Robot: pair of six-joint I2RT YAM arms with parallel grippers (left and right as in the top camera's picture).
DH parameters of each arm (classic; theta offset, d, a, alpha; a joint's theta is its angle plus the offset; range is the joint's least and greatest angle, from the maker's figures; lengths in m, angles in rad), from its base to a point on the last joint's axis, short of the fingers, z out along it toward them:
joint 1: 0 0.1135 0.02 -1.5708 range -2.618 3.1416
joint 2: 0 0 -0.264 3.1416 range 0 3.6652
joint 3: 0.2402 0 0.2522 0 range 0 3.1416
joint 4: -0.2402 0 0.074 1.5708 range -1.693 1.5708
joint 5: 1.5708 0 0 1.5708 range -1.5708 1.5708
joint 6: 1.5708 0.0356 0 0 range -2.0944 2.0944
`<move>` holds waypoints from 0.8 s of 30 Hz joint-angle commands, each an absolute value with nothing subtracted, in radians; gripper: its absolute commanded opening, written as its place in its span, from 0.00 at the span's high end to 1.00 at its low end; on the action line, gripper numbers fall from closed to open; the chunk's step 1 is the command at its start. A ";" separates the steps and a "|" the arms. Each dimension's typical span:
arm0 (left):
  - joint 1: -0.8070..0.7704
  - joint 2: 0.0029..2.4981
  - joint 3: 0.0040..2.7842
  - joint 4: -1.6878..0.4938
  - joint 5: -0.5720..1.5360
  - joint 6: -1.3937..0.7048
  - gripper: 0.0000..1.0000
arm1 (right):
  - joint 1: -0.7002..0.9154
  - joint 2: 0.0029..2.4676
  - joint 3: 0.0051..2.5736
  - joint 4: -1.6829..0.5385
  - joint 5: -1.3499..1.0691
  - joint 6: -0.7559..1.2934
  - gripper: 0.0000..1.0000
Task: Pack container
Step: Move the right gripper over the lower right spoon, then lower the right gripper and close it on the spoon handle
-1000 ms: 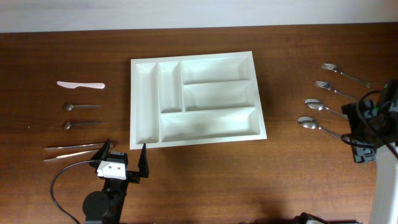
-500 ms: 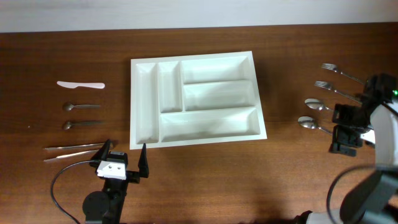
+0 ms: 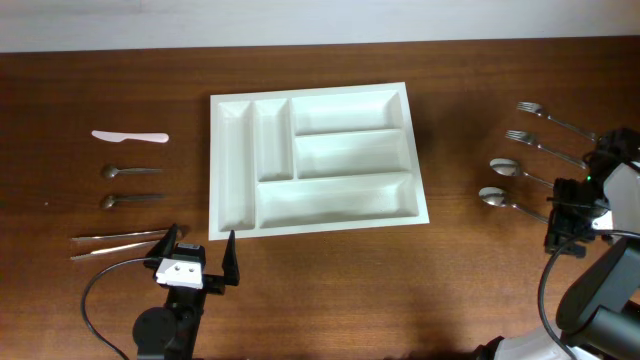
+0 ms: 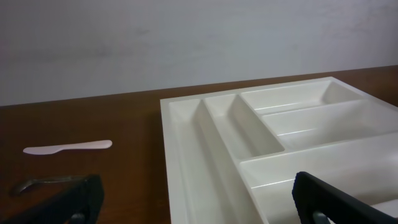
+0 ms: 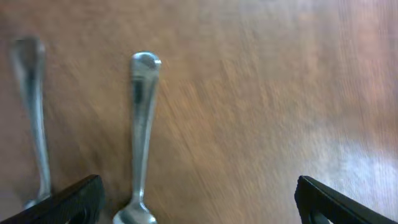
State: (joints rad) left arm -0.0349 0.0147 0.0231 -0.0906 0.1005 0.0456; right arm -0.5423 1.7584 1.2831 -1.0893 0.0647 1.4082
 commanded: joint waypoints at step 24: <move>-0.030 0.006 0.019 -0.094 0.097 0.054 0.01 | -0.498 1.938 1.295 -0.929 -0.009 1.603 0.01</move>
State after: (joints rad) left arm -0.0349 0.0147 0.0231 -0.0906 0.1005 0.0456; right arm -0.5037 1.9194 1.2831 -0.9474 -0.0132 1.5757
